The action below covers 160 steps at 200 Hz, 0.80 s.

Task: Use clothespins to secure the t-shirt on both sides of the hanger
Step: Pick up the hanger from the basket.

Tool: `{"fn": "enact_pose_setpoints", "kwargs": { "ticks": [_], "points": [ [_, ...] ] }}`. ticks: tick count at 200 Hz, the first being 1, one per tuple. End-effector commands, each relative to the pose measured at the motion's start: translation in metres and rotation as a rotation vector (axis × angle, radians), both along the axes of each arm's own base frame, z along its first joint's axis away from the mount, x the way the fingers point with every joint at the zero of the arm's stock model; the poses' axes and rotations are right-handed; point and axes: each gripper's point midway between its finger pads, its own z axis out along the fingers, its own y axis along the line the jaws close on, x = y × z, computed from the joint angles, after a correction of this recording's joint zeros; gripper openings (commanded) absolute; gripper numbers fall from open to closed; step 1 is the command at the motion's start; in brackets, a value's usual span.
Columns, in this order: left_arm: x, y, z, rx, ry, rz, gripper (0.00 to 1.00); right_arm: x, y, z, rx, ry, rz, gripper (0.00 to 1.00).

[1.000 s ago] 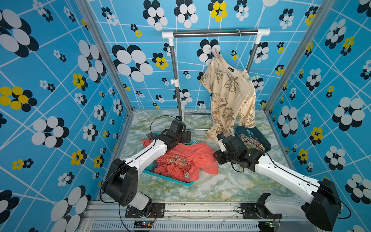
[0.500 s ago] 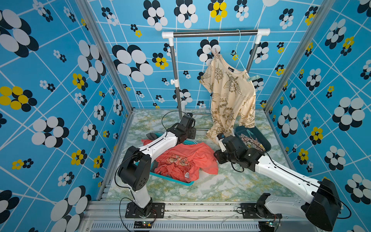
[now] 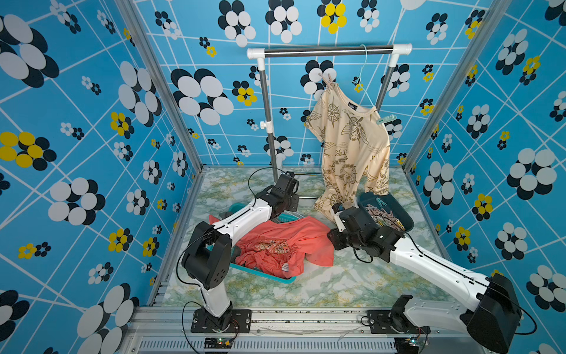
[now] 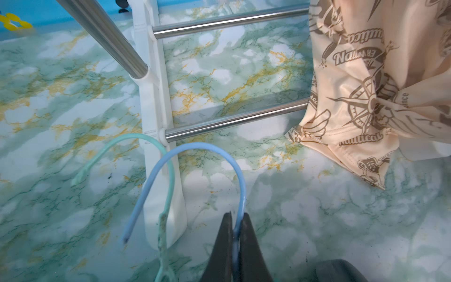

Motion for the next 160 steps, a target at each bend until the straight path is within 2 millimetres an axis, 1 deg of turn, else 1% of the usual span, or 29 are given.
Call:
{"fn": "enact_pose_setpoints", "kwargs": {
  "ticks": [1, 13, 26, 35, 52, 62, 83, 96, 108, 131, 144, 160],
  "points": [
    [-0.014, 0.007, 0.079, -0.11, -0.159, 0.005, 0.0, -0.001, -0.005, 0.017, 0.005, -0.026, -0.013, 0.37],
    [-0.024, 0.011, 0.105, -0.154, -0.223, -0.002, 0.0, 0.001, -0.007, 0.026, 0.004, -0.047, -0.026, 0.37],
    [-0.037, 0.023, 0.138, -0.195, -0.31, 0.005, 0.0, 0.002, -0.011, 0.039, 0.017, -0.081, -0.039, 0.37],
    [-0.048, 0.033, 0.157, -0.218, -0.368, 0.015, 0.0, 0.002, -0.014, 0.049, 0.028, -0.111, -0.049, 0.37],
    [-0.069, 0.058, 0.183, -0.247, -0.472, 0.055, 0.0, 0.003, -0.024, 0.07, 0.043, -0.183, -0.079, 0.37],
    [-0.08, 0.074, 0.194, -0.266, -0.516, 0.089, 0.0, 0.003, -0.031, 0.081, 0.05, -0.224, -0.097, 0.37],
    [-0.104, 0.102, 0.208, -0.306, -0.562, 0.129, 0.0, 0.001, -0.051, 0.1, 0.061, -0.294, -0.162, 0.39],
    [-0.118, 0.116, 0.214, -0.324, -0.584, 0.14, 0.0, 0.003, -0.067, 0.102, 0.061, -0.314, -0.224, 0.4],
    [-0.129, 0.124, 0.219, -0.336, -0.606, 0.137, 0.0, 0.007, -0.087, 0.097, 0.054, -0.292, -0.31, 0.39],
    [-0.146, 0.133, 0.221, -0.359, -0.633, 0.121, 0.0, 0.011, -0.132, 0.073, 0.069, -0.178, -0.493, 0.39],
    [-0.152, 0.133, 0.216, -0.361, -0.638, 0.098, 0.0, 0.012, -0.153, 0.063, 0.107, -0.13, -0.57, 0.39],
    [-0.153, 0.131, 0.203, -0.339, -0.628, 0.073, 0.0, 0.011, -0.176, 0.052, 0.136, -0.09, -0.657, 0.37]
  ]
}}
